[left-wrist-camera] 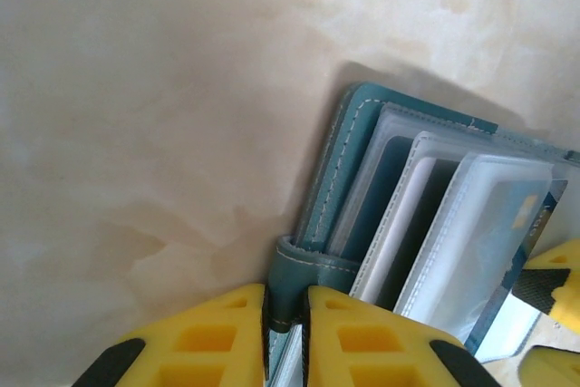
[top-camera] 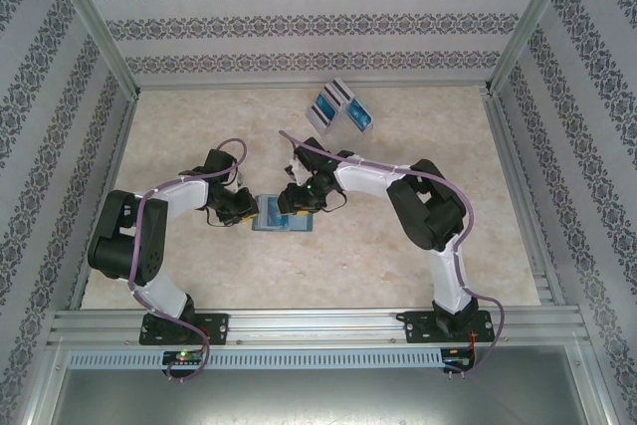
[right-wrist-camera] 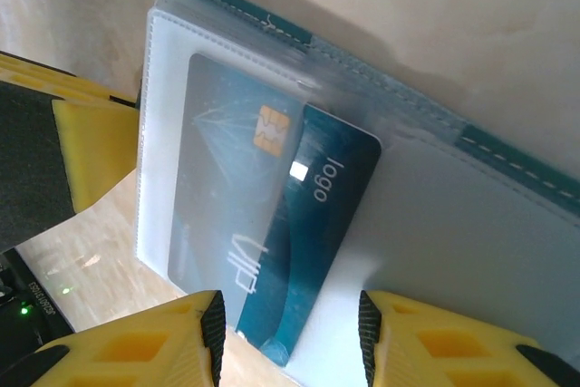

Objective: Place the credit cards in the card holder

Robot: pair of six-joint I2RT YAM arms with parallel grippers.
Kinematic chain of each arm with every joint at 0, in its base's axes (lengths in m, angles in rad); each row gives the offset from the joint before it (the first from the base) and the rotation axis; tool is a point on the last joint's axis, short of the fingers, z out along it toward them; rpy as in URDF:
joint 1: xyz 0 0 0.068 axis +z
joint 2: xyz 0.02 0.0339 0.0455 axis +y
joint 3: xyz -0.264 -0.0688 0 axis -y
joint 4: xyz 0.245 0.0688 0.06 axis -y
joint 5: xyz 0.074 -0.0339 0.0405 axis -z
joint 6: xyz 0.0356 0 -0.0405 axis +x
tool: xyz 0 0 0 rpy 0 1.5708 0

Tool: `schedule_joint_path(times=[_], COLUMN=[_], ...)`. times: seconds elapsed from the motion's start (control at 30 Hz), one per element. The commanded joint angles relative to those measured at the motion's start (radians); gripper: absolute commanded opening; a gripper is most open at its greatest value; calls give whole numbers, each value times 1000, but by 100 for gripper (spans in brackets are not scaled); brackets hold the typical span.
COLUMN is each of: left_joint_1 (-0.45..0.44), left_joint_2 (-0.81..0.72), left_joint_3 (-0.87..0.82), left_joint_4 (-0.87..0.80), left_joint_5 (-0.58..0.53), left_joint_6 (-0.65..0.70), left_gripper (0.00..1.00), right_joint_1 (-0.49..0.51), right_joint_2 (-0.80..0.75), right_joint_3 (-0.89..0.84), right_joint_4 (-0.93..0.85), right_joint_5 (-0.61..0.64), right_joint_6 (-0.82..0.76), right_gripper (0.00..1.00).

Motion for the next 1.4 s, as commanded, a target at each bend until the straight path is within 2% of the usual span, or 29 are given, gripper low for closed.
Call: schedule_joint_path(times=[0.0, 0.2, 0.53, 0.73, 1.0, 1.23, 1.37], left_joint_1=[0, 1, 1, -1, 1, 0, 0], left_joint_2=[35, 38, 51, 40, 40, 41, 51], left_joint_3=[-46, -52, -49, -59, -56, -56, -54], left_joint_4=[7, 15, 30, 37, 34, 36, 43], left_joint_5=[-24, -17, -3, -3, -5, -7, -1], left_joint_6=[-17, -21, -26, -31, -28, -26, -27], left_gripper=[17, 17, 16, 16, 16, 15, 15], right_joint_1=[25, 40, 99, 117, 32, -142, -181], right_joint_2=[32, 58, 125, 125, -55, -281, -258], right_joint_3=[42, 91, 264, 270, 171, -108, -239], right_joint_4=[-21, -30, -161, -195, -178, -105, 2], right_joint_5=[6, 8, 37, 39, 45, 77, -27], right_joint_6=[-11, -9, -41, -57, -64, -38, 18], right_gripper=[46, 46, 45, 45, 47, 47, 48])
